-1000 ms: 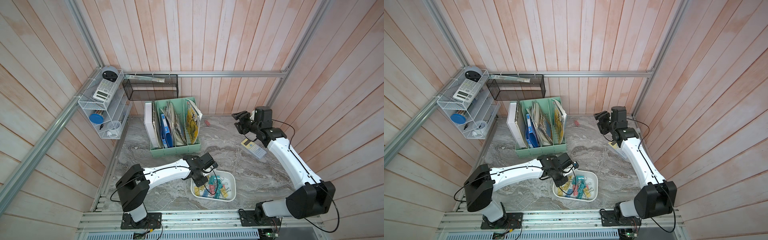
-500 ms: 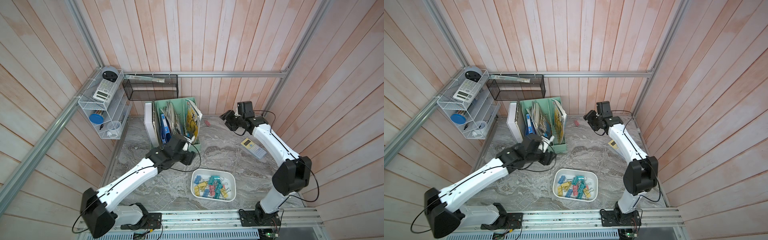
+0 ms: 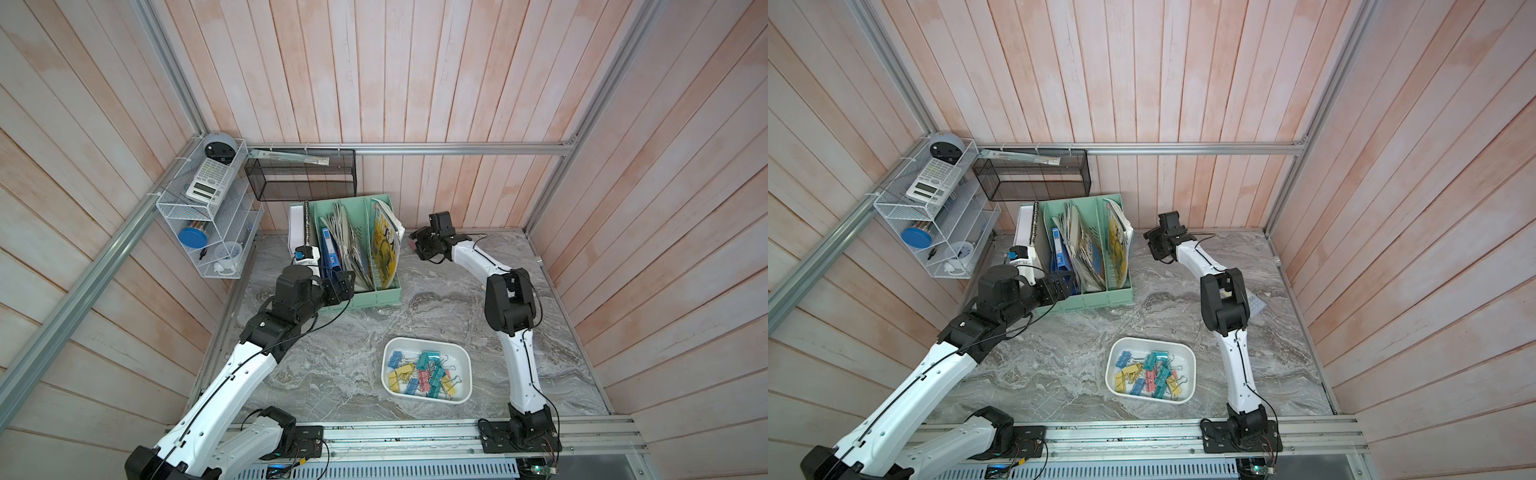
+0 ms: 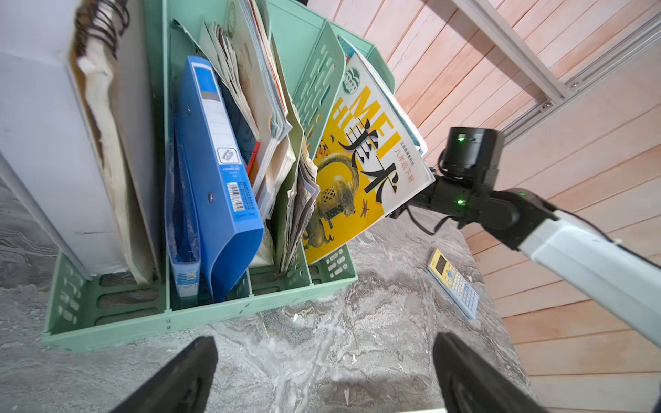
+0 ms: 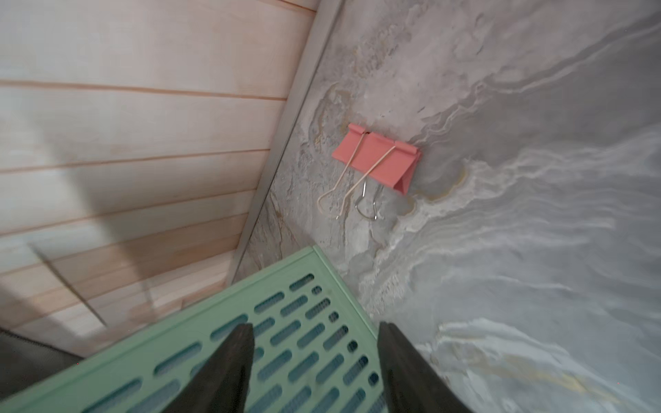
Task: Put the binder clips in the storage box
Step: Pick up the binder clip at the center of the board.
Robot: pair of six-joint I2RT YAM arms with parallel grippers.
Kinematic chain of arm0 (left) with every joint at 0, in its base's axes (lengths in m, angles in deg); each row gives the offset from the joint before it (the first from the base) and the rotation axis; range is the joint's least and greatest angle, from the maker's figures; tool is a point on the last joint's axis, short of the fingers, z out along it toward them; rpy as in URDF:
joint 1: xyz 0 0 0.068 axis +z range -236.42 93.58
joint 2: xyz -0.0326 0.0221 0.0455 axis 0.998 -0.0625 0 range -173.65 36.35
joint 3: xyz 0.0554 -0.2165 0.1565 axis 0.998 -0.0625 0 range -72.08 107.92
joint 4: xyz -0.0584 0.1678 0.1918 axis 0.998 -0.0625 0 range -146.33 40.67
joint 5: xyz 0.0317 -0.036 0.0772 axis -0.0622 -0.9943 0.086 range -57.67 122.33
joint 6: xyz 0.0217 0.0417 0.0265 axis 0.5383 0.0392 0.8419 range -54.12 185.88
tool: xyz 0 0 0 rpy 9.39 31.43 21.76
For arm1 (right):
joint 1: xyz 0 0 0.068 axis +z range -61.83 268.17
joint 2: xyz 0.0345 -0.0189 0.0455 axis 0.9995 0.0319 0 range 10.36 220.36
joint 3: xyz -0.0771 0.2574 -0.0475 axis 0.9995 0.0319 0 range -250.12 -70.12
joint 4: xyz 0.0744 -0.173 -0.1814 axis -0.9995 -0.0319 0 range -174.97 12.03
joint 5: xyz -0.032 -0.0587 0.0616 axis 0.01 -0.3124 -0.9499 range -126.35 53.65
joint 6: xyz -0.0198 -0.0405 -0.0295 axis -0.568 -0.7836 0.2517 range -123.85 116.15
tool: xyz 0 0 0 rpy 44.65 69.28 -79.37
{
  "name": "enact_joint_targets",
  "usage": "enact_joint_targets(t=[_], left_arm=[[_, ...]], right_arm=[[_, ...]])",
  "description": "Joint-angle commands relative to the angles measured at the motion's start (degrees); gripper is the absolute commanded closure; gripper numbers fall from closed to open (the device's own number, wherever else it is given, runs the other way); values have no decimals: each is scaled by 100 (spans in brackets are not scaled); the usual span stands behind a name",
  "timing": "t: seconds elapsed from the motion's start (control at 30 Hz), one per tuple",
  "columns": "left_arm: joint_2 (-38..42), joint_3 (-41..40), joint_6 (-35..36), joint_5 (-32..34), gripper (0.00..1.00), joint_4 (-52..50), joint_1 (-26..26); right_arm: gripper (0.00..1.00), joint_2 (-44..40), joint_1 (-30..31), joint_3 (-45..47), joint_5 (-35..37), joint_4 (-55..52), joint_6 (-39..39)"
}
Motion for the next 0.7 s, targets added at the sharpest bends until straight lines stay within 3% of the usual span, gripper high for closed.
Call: enact_joint_targets(t=[0.0,0.13,0.3,0.4,0.67], left_arm=[[-153,324,-21,-229,0,84,26],[-194,428,115,-55,0,5,50],[-232,446,201,-87,0,-81,102],[-226,466,281,-121,0,-139,109],[-66,367,286,-83,0,-106,119]], right_arm=[[35,455,11,-452,93,846,1335],[31,867,1,-511,264,1539,2130],[40,1213,-30,-859,366,1789,2549],[51,1414,-28,-857,340,1840,2684],[96,1046,-61,-270,463,2108,2751]])
